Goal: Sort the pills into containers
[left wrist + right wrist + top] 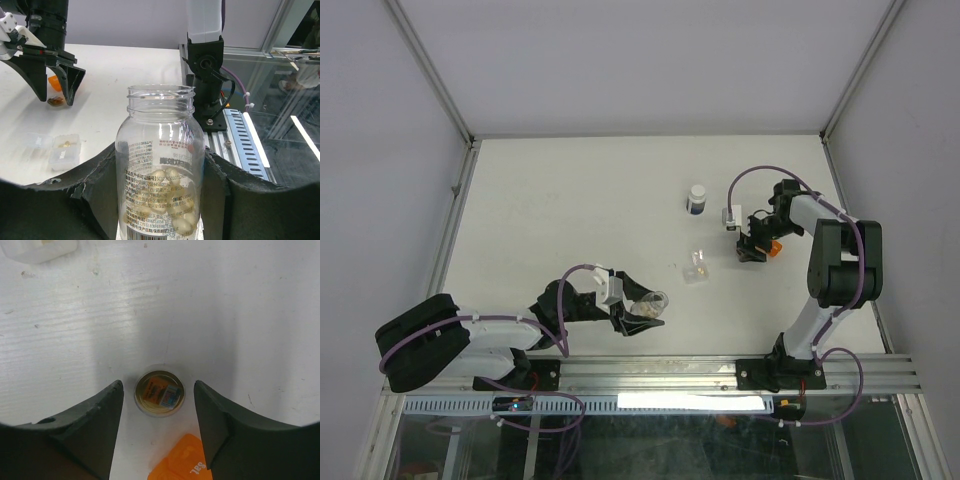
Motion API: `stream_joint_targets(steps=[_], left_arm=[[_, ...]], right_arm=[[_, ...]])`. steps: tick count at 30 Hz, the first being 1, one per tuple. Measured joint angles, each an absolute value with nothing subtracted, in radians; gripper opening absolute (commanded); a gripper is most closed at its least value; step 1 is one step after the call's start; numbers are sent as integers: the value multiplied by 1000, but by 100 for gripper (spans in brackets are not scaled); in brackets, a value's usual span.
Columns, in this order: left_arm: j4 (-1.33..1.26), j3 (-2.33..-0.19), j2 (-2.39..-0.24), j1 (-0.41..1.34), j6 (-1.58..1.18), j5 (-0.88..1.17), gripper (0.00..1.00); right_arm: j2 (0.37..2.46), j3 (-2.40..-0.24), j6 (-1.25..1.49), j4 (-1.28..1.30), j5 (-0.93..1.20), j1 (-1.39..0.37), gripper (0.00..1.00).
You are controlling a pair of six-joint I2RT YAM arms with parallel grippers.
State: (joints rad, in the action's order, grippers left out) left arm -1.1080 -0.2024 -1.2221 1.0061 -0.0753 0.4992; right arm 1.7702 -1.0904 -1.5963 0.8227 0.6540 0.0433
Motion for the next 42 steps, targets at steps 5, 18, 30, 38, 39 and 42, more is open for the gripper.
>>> stream_joint_targets(steps=[5,18,30,38,39,42], left_arm=[[-1108,-200,-1222,1006,-75,499,0],[-1108,-195,-1221,1006,-75,498,0],[-1107,-186,-1217,1006,-75,498,0],[-1107,-180,-1209,1006,-76,497,0],[-1108,-180,-1208,1006,-76,497,0],[-1108,-180,-1205,1006,-78,497,0]], right_arm=[[1770,-1090,-1592,822,635,43,58],[1771,-1089,-1574,807,614,34,41],[1763,-1077,-1564,791,614,33,52],[1741,-1044,-1560,756,615,25,53],[1740,-1043,-1560,754,614,25,53],[1739,-1042,-1554,754,612,23,50]])
